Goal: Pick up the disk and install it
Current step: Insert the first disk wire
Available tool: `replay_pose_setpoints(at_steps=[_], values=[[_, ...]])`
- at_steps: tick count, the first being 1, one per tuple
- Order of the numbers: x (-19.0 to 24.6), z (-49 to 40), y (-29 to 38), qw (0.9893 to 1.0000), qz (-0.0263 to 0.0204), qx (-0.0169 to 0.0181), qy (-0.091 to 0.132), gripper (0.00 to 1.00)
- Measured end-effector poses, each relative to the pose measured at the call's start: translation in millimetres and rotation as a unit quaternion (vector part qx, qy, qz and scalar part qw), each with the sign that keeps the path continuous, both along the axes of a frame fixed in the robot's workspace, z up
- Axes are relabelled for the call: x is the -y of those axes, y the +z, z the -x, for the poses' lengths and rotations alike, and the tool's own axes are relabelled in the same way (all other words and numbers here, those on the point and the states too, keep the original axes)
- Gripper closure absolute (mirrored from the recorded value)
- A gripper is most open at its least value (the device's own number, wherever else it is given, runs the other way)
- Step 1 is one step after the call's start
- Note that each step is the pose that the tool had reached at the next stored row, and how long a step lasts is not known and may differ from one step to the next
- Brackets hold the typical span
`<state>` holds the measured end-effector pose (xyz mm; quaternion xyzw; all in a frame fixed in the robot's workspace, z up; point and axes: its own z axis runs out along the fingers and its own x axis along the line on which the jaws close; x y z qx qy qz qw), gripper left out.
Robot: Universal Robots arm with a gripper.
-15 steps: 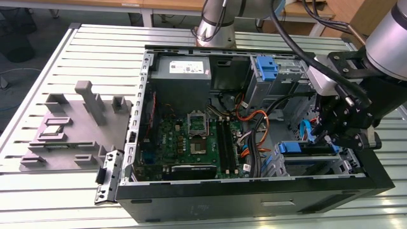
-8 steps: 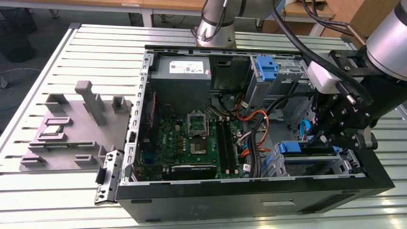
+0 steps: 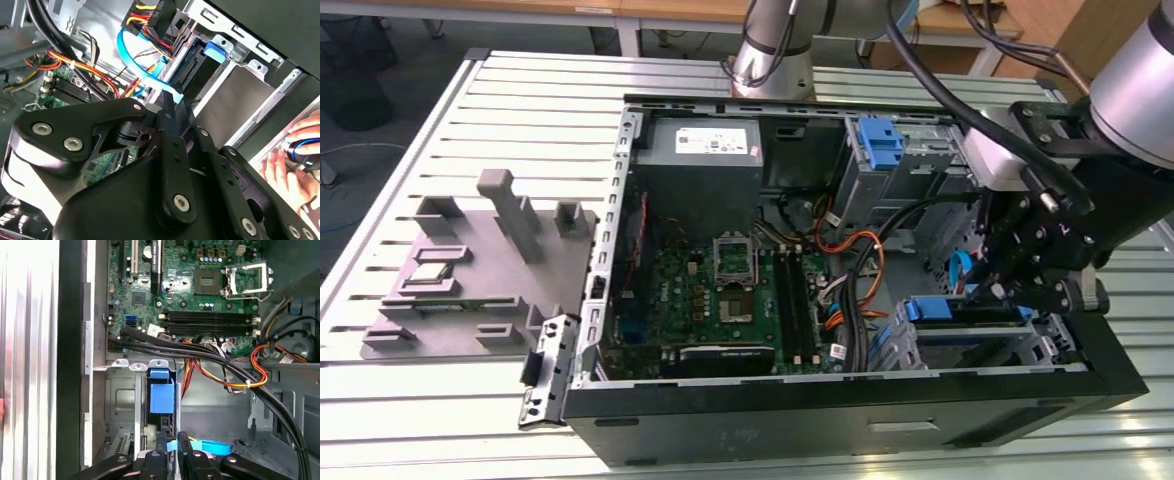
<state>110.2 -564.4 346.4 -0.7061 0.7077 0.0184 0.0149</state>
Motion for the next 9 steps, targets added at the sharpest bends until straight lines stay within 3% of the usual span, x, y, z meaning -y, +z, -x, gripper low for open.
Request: replay_pose_setpoints(at_steps=[4,9], values=[[-0.3,-2.7,-0.1,0.9999,-0.0001,0.0000,-0.013,0.76],[-0.3,-12.6,-0.2,0.9998,0.0000,0.0000,-0.018,0.76]])
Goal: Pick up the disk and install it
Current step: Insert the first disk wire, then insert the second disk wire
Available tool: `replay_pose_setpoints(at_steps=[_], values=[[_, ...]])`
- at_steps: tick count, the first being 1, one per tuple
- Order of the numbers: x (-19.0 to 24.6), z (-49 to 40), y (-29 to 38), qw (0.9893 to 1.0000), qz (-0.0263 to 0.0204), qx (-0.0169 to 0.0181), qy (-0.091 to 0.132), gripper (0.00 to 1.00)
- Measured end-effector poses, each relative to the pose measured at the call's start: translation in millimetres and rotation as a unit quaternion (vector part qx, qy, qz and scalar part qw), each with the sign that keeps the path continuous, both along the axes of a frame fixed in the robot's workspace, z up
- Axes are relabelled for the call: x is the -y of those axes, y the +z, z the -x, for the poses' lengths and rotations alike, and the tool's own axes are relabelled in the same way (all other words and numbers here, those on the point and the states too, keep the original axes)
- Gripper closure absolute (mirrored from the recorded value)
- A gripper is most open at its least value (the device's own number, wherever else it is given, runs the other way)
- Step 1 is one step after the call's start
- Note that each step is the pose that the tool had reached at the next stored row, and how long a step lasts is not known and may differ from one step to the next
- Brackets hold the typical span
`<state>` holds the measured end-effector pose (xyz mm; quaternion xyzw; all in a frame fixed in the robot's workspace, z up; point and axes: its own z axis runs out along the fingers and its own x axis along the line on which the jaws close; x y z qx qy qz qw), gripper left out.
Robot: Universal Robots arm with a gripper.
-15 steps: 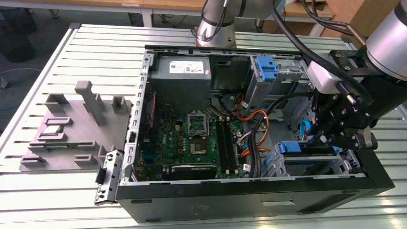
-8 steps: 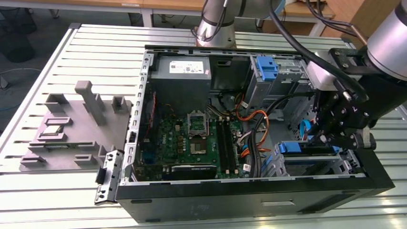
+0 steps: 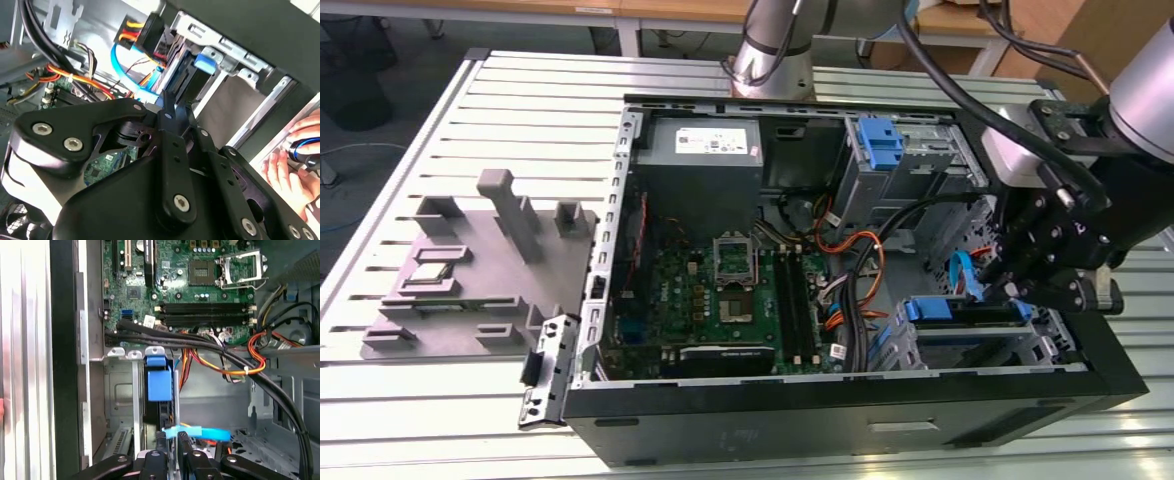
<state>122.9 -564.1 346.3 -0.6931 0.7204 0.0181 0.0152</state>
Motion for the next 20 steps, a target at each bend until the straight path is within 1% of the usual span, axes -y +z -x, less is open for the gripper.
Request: replay_pose_setpoints(at_steps=[3,7,10,12,20], values=[[-0.1,-1.0,0.2,1.0000,0.0000,-0.0003,0.000,0.76],[0.0,-1.0,3.1,1.0000,-0.0001,-0.0004,0.000,0.76],[0.0,-1.0,3.3,1.0000,-0.0002,-0.0004,0.000,0.76],[0.0,-1.0,4.8,1.0000,0.0000,-0.0004,0.000,0.76],[-0.3,-1.0,5.3,1.0000,0.0001,-0.0004,0.000,0.76]])
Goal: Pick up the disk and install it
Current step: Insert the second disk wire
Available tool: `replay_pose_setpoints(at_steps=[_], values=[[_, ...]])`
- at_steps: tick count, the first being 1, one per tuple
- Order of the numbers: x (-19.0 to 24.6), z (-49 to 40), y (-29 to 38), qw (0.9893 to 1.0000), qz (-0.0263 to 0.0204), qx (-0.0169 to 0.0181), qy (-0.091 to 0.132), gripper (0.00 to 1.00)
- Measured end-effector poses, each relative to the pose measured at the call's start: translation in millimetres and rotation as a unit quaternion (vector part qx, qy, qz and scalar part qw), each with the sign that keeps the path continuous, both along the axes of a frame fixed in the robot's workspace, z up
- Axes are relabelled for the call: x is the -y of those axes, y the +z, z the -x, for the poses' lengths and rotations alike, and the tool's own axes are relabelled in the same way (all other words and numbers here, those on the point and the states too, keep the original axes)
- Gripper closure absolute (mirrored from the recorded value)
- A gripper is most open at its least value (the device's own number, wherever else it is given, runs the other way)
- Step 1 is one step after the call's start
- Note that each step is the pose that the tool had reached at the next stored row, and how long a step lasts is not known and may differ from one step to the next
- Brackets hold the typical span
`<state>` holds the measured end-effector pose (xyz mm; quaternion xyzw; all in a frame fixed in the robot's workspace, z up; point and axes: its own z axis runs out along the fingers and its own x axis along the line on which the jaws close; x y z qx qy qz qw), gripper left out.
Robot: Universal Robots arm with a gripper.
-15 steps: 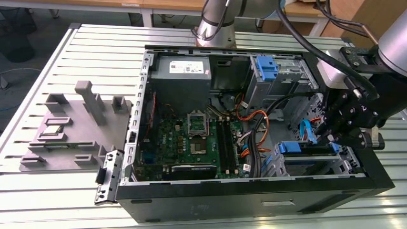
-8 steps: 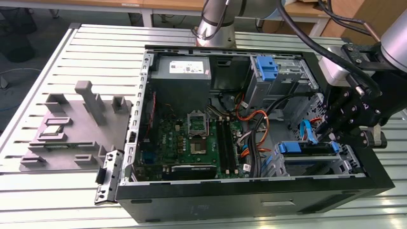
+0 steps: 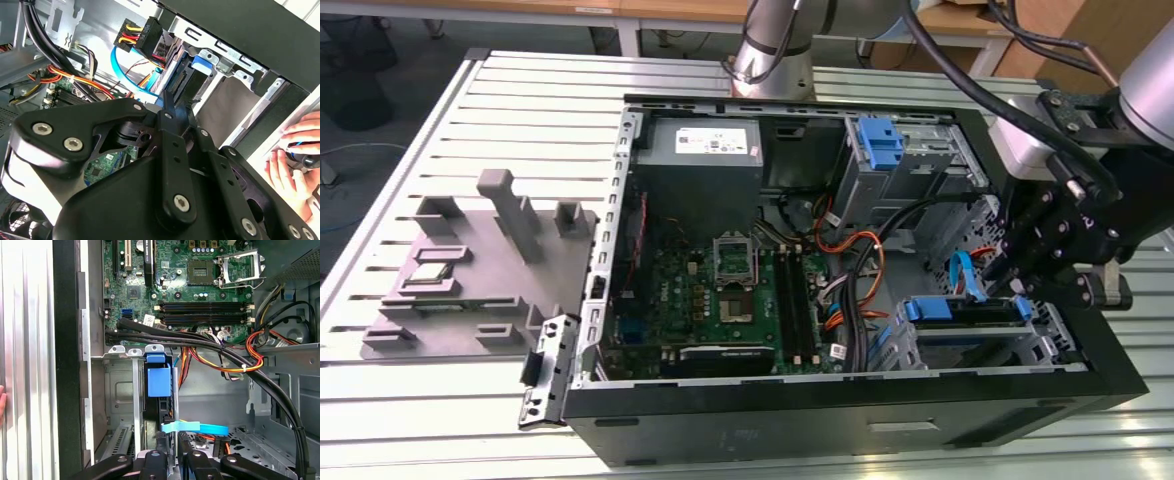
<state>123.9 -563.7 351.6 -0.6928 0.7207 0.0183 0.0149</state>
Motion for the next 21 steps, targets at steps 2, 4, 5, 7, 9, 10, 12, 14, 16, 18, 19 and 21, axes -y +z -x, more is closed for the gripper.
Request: replay_pose_setpoints(at_steps=[2,4,5,7,9,10,12,14,16,18,19,21], values=[[-0.3,0.0,0.0,1.0000,-0.0001,0.0000,0.000,0.76],[-0.4,0.0,-0.1,1.0000,-0.0004,0.0000,0.000,0.76],[-0.5,0.0,0.1,1.0000,-0.0004,0.0000,0.000,0.76],[-0.7,0.0,1.1,1.0000,-0.0003,0.0000,0.000,0.76],[-0.8,0.0,2.1,1.0000,-0.0007,0.0000,0.000,0.76],[-0.8,0.0,2.8,1.0000,-0.0008,0.0000,0.000,0.76],[-0.8,0.0,4.1,1.0000,-0.0009,0.0000,0.000,0.76],[-0.8,0.0,5.3,1.0000,-0.0011,0.0000,0.000,0.76],[-1.1,0.0,5.5,1.0000,-0.0013,0.0000,0.000,0.76],[-2.5,0.0,5.7,1.0000,-0.0010,0.0000,0.000,0.76],[-3.9,0.0,5.6,1.0000,-0.0012,0.0000,0.000,0.76],[-6.9,0.0,5.7,1.0000,-0.0012,0.0000,0.000,0.76]])
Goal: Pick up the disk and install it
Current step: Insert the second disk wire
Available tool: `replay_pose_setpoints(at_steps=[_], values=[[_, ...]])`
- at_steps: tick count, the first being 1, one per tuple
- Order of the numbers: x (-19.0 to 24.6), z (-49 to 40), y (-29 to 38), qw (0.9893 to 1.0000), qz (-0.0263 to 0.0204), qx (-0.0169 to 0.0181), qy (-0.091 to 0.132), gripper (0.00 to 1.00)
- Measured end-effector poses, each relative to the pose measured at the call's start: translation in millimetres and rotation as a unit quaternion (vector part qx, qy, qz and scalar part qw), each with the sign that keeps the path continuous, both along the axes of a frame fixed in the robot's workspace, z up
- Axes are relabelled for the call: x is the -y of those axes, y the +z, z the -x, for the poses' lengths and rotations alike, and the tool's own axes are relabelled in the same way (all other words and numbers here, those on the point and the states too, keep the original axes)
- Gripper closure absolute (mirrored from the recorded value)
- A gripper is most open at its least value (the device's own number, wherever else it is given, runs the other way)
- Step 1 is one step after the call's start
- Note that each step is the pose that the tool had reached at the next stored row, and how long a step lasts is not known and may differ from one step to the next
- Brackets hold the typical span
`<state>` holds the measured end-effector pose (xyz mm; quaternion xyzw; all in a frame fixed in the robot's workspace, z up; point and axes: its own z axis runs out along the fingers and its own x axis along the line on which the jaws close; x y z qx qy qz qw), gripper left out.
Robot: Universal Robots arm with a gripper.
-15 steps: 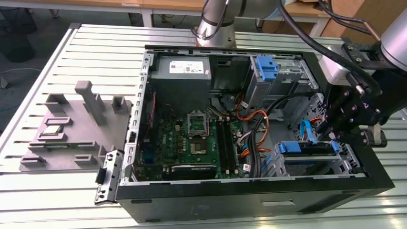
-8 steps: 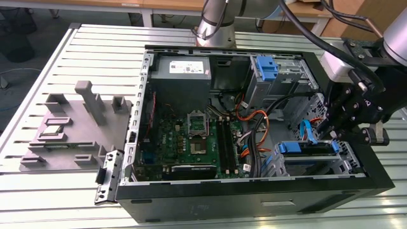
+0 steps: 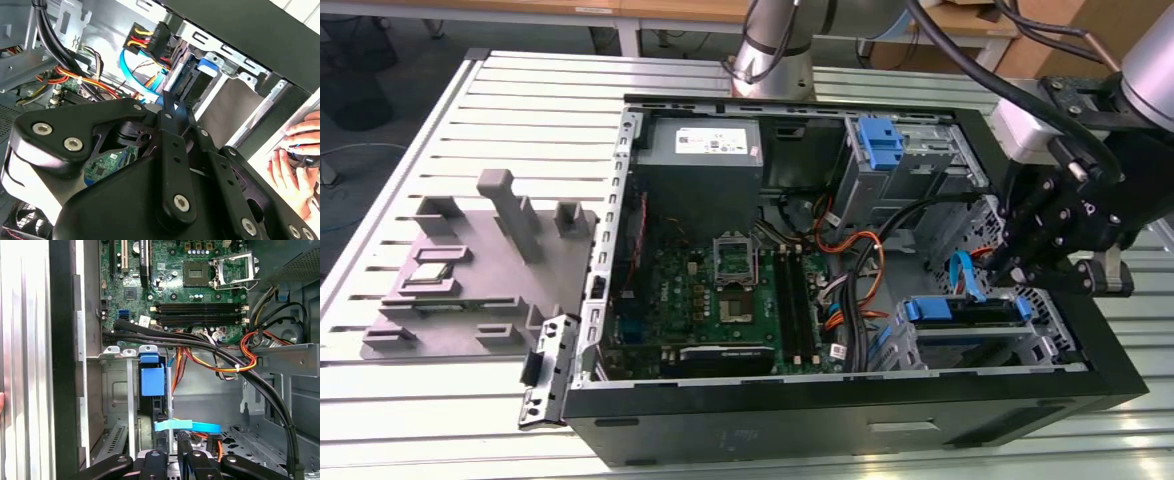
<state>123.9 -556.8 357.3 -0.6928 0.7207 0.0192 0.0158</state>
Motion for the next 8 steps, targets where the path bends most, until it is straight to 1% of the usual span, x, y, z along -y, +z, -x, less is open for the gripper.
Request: replay_pose_setpoints(at_steps=[3,8], values=[[-6.2,0.0,-0.1,1.0000,-0.0004,0.0000,0.000,0.76],[-20.6,0.0,-0.3,1.0000,-0.0005,0.0000,0.000,0.76]])
